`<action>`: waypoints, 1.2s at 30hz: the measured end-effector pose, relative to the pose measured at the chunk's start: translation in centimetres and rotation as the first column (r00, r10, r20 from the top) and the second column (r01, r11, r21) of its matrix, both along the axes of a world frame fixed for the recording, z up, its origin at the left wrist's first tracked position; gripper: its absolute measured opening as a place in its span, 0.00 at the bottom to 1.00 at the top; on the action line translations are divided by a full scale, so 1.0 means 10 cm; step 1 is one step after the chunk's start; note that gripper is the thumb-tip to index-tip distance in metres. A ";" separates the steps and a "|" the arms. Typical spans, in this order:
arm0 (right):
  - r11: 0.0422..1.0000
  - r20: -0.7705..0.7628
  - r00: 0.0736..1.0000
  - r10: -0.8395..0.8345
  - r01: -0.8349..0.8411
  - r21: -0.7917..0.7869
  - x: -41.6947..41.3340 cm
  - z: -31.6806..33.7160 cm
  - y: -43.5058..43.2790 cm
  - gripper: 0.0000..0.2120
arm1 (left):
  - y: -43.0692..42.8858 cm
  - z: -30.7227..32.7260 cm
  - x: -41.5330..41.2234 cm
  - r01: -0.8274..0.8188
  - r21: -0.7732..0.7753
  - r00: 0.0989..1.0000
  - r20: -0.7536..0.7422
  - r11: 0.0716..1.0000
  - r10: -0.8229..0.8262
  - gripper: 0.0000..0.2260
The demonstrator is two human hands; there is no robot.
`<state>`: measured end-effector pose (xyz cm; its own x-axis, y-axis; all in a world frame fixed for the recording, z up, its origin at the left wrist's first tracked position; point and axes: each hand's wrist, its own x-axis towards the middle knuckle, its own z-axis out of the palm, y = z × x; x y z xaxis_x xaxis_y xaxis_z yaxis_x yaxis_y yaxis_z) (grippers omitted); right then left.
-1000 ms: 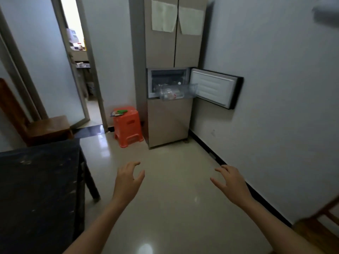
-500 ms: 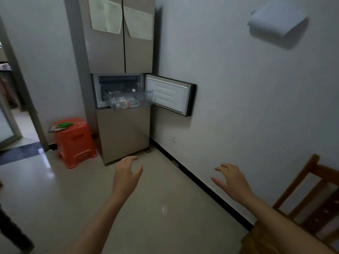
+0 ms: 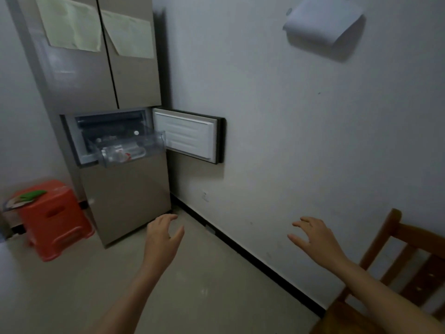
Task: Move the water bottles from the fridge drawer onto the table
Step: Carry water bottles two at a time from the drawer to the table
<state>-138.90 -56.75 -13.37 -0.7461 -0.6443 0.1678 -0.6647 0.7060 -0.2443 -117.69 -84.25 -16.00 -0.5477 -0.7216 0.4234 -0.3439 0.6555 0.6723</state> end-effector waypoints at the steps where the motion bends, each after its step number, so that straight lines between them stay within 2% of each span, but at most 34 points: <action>1: 1.000 0.010 1.000 0.002 -0.002 -0.004 -0.12 0.02 0.04 0.30 | 0.04 0.02 -0.15 0.003 -0.010 1.000 0.003 1.000 -0.003 0.13; 3: 1.000 0.010 1.000 0.020 -0.019 -0.023 -0.35 0.05 0.07 0.43 | 0.10 0.05 -0.39 0.000 -0.011 1.000 0.000 1.000 0.000 0.13; 5: 0.999 -0.011 0.999 0.032 -0.033 -0.035 -0.65 0.07 0.11 0.47 | 0.18 0.06 -0.67 -0.016 -0.020 1.000 -0.012 1.000 0.016 0.13; 11: 0.992 -0.058 0.991 0.124 -0.126 -0.027 -1.55 0.19 0.22 0.44 | 0.49 0.19 -1.49 -0.060 -0.053 0.998 -0.023 0.997 0.058 0.13; 16: 0.977 -0.078 0.974 0.211 -0.213 -0.020 -2.09 0.24 0.08 0.44 | 0.52 0.24 -1.78 -0.158 -0.050 0.987 -0.045 0.986 0.155 0.13; 19: 0.961 -0.069 0.959 0.275 -0.276 -0.010 -2.29 0.15 -0.07 0.47 | 0.47 0.14 -1.85 -0.210 -0.044 0.978 -0.007 0.977 0.210 0.12; 21: 0.949 -0.057 0.948 0.312 -0.314 -0.020 -2.39 0.10 -0.22 0.53 | 0.40 0.12 -1.85 -0.239 -0.034 0.971 0.004 0.971 0.239 0.12; 23: 0.935 -0.031 0.936 0.350 -0.351 -0.040 -2.50 0.05 -0.43 0.62 | 0.27 0.10 -1.85 -0.277 -0.048 0.961 0.009 0.960 0.277 0.12; 25: 0.925 -0.034 0.926 0.376 -0.377 -0.041 -2.56 0.00 -0.65 0.64 | 0.13 0.09 -1.83 -0.315 -0.056 0.948 0.020 0.948 0.316 0.12; 33: 0.872 -0.059 0.872 0.485 -0.488 -0.042 -2.76 -0.09 -1.77 0.59 | -0.79 -0.05 -1.94 -0.398 -0.065 0.917 0.009 0.915 0.400 0.11; 36: 0.866 -0.077 0.866 0.494 -0.498 -0.046 -2.90 -0.02 -2.22 0.60 | -1.25 -0.04 -2.06 -0.408 -0.057 0.913 -0.003 0.911 0.409 0.11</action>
